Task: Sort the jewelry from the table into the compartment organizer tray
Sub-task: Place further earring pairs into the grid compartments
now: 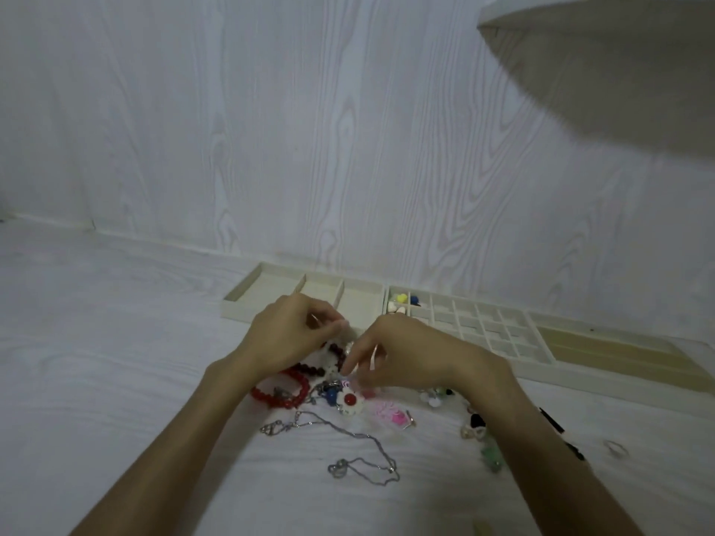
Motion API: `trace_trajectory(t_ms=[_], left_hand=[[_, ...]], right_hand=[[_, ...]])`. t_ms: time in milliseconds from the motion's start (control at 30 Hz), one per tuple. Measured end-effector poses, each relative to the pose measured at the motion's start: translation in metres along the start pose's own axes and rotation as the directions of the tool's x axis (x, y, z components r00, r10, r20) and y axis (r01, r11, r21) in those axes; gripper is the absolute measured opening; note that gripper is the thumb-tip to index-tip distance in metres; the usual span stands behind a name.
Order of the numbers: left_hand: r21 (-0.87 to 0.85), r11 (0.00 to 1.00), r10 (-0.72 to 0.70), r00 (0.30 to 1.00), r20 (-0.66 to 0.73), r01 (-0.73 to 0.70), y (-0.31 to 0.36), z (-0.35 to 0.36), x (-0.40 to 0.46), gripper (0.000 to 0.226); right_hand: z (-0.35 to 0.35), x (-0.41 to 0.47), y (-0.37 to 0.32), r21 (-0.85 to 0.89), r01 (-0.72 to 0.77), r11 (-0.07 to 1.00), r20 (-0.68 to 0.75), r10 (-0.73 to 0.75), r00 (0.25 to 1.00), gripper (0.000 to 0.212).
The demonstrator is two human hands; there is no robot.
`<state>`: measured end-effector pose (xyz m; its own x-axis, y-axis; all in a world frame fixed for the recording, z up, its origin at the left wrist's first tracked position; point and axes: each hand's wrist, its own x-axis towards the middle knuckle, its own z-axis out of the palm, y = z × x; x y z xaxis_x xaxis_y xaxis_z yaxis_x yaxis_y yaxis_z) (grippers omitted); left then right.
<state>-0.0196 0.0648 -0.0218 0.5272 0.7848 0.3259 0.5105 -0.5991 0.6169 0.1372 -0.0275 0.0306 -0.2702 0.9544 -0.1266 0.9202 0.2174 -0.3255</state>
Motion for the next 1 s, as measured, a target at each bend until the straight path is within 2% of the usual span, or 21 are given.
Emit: trace_trajectory(t_ms=[167,267,400,533,600,733,800,933,1000], left_hand=[[-0.165,0.985,-0.085,0.977,-0.194,0.053,0.003,-0.005,-0.004,0.029],[-0.366,0.928,-0.157,0.964,-0.212,0.070,0.003,-0.006,-0.003,0.033],[-0.548,0.829,-0.205,0.972,-0.113,0.111,0.007,-0.008,-0.002,0.038],[-0.619,0.750,-0.213,0.971,0.106,0.233,0.018,-0.011,-0.002,0.052],[-0.596,0.753,-0.201,0.959,0.197,0.280,0.022,-0.010,-0.003,0.063],[-0.514,0.819,-0.160,0.962,0.222,0.255,0.025,-0.004,-0.004,0.076],[-0.583,0.774,-0.122,0.962,0.245,0.247,0.031,-0.001,-0.003,0.072],[-0.665,0.734,0.030,0.973,0.228,0.133,0.046,0.012,0.007,0.036],[-0.682,0.724,0.070,0.972,0.224,0.105,0.054,0.020,0.019,0.028]], right_hand=[[0.020,0.015,-0.001,0.010,0.021,1.000,-0.028,-0.021,0.999,0.023],[0.026,0.020,-0.002,-0.038,0.053,0.998,-0.042,-0.055,0.998,0.022],[0.019,0.022,0.002,0.068,0.080,0.994,-0.057,-0.076,0.995,0.015],[0.002,0.014,0.007,0.270,0.086,0.959,-0.113,-0.057,0.992,0.015],[-0.011,0.005,0.009,0.405,0.101,0.909,-0.188,-0.026,0.982,0.017],[-0.030,-0.010,0.017,0.613,0.143,0.777,-0.309,0.070,0.948,0.017],[-0.034,-0.012,0.022,0.653,0.156,0.741,-0.350,0.113,0.930,0.018],[-0.039,-0.012,0.036,0.742,0.213,0.636,-0.430,0.207,0.879,0.026],[-0.043,-0.014,0.044,0.760,0.217,0.612,-0.443,0.244,0.863,0.028]])
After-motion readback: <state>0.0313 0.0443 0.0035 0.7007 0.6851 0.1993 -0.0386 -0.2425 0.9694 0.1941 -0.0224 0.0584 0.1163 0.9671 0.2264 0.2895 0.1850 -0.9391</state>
